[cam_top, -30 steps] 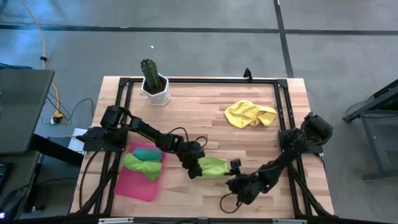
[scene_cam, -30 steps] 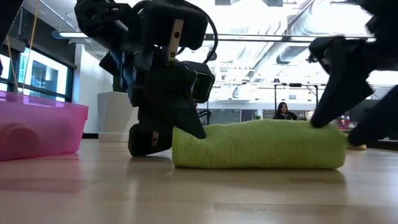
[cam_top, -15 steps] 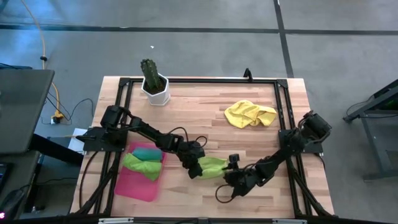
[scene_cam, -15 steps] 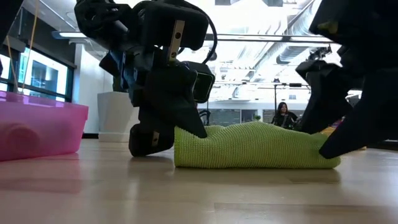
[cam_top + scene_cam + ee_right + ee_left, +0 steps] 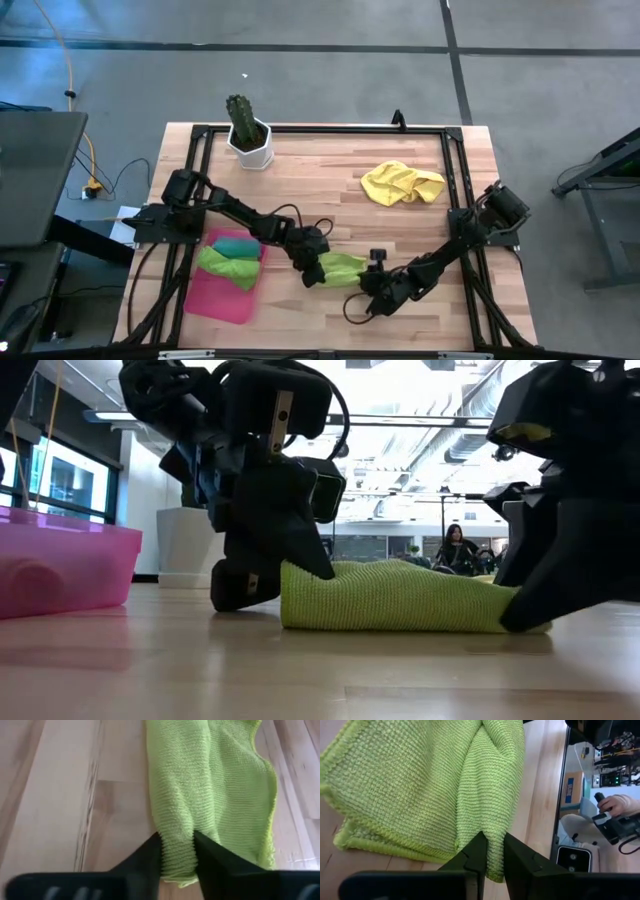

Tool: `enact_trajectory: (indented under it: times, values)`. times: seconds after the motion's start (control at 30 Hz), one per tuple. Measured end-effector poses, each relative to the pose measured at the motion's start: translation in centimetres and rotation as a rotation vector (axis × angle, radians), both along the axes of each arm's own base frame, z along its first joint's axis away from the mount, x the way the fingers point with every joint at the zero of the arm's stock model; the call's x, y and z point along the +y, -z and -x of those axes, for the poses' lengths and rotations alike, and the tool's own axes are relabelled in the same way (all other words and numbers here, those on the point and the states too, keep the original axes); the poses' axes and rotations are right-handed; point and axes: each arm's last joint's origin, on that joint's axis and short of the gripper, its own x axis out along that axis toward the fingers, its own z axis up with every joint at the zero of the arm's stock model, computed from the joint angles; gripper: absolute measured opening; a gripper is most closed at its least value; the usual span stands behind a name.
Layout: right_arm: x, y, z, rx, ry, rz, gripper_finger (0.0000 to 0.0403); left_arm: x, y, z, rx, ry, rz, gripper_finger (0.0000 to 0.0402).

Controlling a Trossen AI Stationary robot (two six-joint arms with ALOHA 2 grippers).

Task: Roll microfiber towels into tight, uniform cylinder then place into a basket
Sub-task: Roll the light green towel

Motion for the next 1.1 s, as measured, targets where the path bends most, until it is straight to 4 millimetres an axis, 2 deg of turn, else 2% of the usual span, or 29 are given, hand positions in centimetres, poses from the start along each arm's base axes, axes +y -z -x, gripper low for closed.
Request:
enact_trajectory:
  times: [0.1, 0.17, 0.37, 0.57, 0.67, 0.87, 1.0, 1.1]
  values:
    - [0.0, 0.0, 0.1, 0.000, 0.040, -0.037, 0.0032, 0.3, 0.0, -0.1, -0.013, 0.003, -0.005, 0.0048]
    - [0.0, 0.0, 0.1, 0.000, 0.069, -0.068, 0.0011, 0.4, -0.1, -0.2, -0.034, 0.011, -0.015, 0.0054]
    - [0.2, 0.1, 0.1, 0.031, 0.092, -0.159, 0.0009, 0.4, -0.4, -0.3, -0.132, 0.119, -0.124, 0.0090]
    - [0.4, 0.1, 0.2, 0.060, 0.116, -0.232, 0.0006, 1.3, -1.0, -0.4, -0.269, 0.234, -0.456, 0.0128]
    - [0.4, 0.1, 0.2, 0.072, 0.126, -0.255, 0.0004, 1.5, -1.8, -0.4, -0.299, 0.261, -0.606, 0.0138]
    - [0.5, 0.2, 0.3, 0.088, 0.171, -0.308, 0.0005, 2.3, -3.9, 0.3, -0.303, 0.289, -0.750, 0.0142]
    - [0.5, 0.2, 0.3, 0.090, 0.215, -0.347, 0.0005, 0.6, -5.6, 0.7, -0.398, 0.439, -0.830, 0.0139]
    - [0.5, 0.2, 0.3, 0.089, 0.244, -0.368, 0.0005, -1.3, -5.6, 0.9, -0.456, 0.552, -0.885, 0.0139]
